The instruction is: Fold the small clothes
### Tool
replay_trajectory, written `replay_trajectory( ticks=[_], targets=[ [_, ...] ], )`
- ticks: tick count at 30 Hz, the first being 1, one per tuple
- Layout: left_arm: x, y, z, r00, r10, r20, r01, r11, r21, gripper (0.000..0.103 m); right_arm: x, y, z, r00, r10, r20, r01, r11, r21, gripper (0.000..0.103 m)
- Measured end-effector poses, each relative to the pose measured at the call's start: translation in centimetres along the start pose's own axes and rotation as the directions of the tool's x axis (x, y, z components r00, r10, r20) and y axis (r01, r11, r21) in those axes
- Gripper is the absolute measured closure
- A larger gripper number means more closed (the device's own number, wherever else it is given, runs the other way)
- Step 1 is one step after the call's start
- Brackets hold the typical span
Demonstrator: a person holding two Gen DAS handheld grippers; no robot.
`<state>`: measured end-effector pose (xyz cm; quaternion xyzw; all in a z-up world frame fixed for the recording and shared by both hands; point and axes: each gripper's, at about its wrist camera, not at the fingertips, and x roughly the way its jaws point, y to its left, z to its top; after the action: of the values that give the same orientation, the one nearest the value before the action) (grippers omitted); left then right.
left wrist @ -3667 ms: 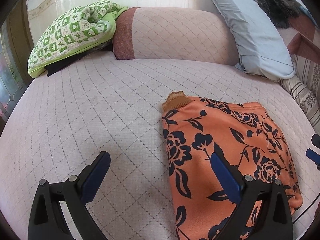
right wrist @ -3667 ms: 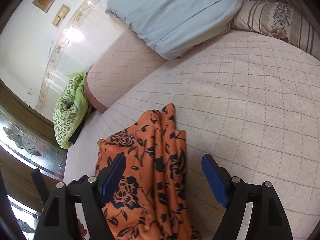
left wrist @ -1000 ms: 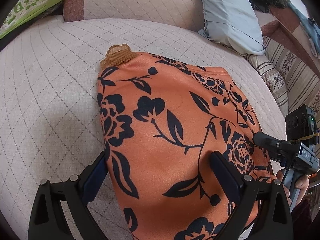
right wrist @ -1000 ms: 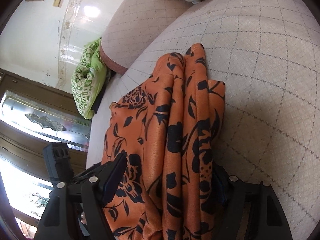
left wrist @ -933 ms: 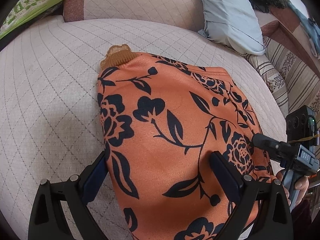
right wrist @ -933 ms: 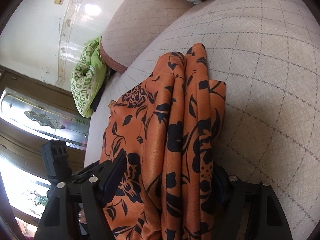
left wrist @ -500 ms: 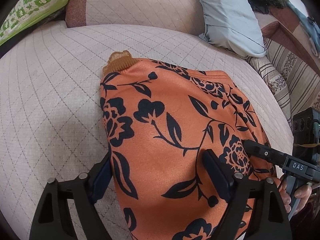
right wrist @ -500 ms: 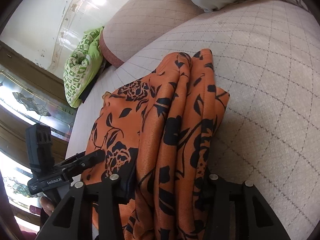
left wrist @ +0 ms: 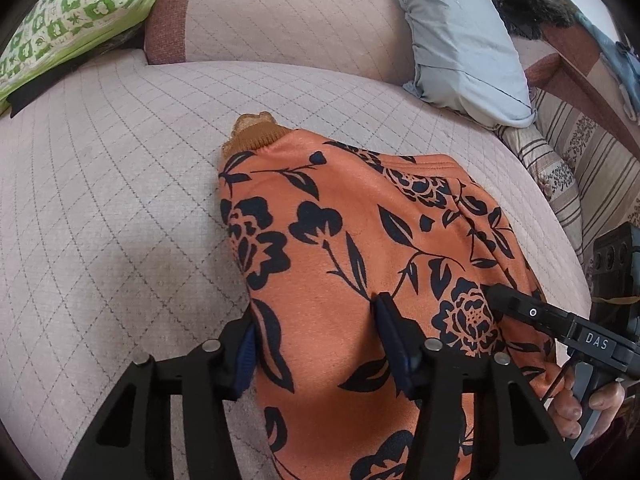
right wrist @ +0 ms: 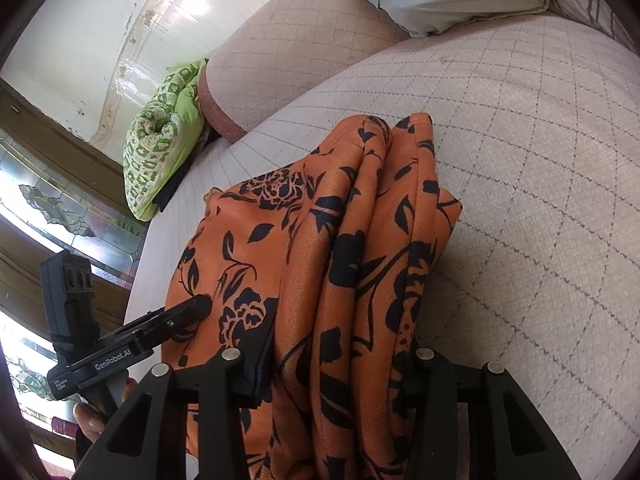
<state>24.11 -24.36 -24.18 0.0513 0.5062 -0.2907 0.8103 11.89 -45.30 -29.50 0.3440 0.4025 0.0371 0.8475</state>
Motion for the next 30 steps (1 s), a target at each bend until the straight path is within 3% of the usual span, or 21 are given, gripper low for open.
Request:
replay_trajectory(
  ticks=[19,23,25,27,28,30],
  targets=[
    [-3.2,0.3,-0.6,0.998,0.009,0.057,-0.009,1.0,-0.004,0.055,-1.3,3.9,0.0,0.997,0.041,0.062,-0.038,0.998,-0.04,0.057],
    [-2.6,0.5,-0.8,0.999,0.027,0.034,-0.027,1.0,-0.006,0.054,-0.4,3.9,-0.1,0.999,-0.034,0.032,0.035,0.998,-0.054,0.057],
    [-1.6,0.7,-0.8,0.999,0.038,0.0,-0.038,0.999,-0.014,0.049,0.2,2.7,0.0,0.998,-0.06,0.006,0.06,0.998,-0.011,0.055],
    [-0.9,0.9,-0.7,0.999,0.036,-0.022,-0.036,0.999,-0.021,0.038,0.8,1.0,0.2,0.997,-0.064,-0.043,0.066,0.996,0.059,0.051],
    [-0.7,0.9,-0.7,0.999,0.035,-0.026,-0.035,0.999,-0.023,0.034,1.0,0.3,0.3,0.997,-0.054,-0.06,0.059,0.994,0.092,0.045],
    [-0.4,0.9,-0.6,0.999,0.014,-0.046,-0.016,0.999,-0.03,0.018,1.3,-0.4,0.4,0.996,-0.044,-0.077,0.053,0.992,0.114,0.038]
  ],
)
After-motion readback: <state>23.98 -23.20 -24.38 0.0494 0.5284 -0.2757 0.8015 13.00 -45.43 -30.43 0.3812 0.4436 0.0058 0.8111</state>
